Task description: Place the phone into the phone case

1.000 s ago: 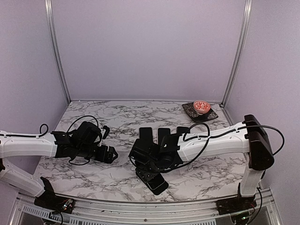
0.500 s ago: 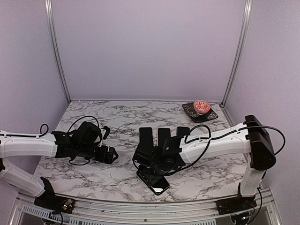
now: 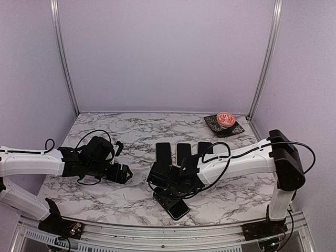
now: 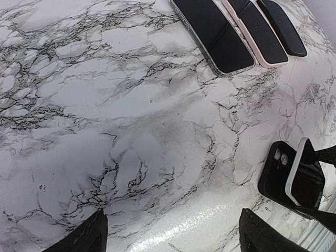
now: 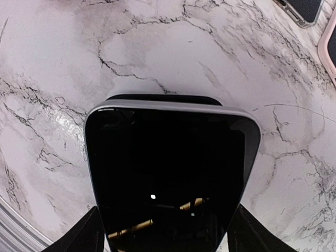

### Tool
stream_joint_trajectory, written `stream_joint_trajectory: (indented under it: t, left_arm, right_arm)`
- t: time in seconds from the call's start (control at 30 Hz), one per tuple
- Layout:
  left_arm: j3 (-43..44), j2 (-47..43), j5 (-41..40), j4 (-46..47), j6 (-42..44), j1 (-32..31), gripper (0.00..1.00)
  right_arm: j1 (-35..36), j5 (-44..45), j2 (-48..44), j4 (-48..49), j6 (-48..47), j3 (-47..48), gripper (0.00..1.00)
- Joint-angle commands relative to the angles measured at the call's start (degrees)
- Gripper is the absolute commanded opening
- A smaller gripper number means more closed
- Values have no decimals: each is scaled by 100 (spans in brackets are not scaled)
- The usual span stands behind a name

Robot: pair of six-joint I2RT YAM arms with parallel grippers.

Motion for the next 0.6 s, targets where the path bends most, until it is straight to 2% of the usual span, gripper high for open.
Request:
stream_joint_trajectory:
  t: [0.0, 0.1, 0.17, 0.23, 0.3, 0.37, 0.57]
  left_arm:
    - [22, 24, -21, -140, 95, 17, 87]
    - [5, 11, -34, -143, 93, 17, 87]
    - [2, 8, -57, -137, 103, 20, 87]
    - [23, 7, -65, -136, 95, 18, 87]
    - [72, 23, -49, -132, 119, 17, 87]
    - [140, 30, -20, -138, 138, 15, 87]
    - [219, 23, -2, -139, 138, 19, 87]
  right_arm:
    - [5, -77, 229, 243, 273, -62, 26]
    - [5, -54, 380, 63, 289, -16, 32]
    - [6, -47, 446, -83, 306, 68, 43]
    - [-4, -66, 482, -271, 337, 224, 60]
    - [-8, -72, 540, -498, 356, 490, 83]
    - [-13, -72, 569, -742, 376, 709, 96]
    - [-83, -450, 373, -1091, 296, 749, 99]
